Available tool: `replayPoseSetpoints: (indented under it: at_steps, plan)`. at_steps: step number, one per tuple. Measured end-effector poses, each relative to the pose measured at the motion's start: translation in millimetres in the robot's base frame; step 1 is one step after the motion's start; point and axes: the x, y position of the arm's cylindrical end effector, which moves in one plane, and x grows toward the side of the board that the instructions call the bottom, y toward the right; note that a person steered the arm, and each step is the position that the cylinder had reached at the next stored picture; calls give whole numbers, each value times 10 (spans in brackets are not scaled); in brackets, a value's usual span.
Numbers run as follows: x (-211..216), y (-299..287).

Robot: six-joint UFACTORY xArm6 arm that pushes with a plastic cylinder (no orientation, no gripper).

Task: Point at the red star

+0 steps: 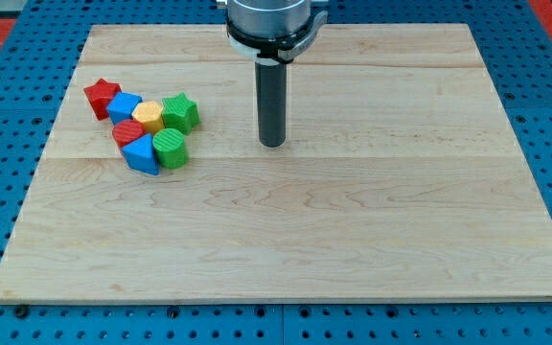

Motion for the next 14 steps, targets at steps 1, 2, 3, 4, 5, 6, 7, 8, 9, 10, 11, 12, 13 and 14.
replayPoseSetpoints:
  at_steps: [1, 2, 3, 4, 5, 6, 7, 8, 9, 10, 11, 12, 13, 14]
  plan:
    - [0, 0]
    - [-12, 207]
    - [-168, 365]
    - [-590, 253]
    - [-660, 112]
    - [-660, 112]
    - [-660, 112]
    - [-660, 112]
    - [-862, 6]
    - [-990, -515]
    - [-993, -1281]
    - [-804, -1735]
    - [-811, -1488]
    - [-1427, -1852]
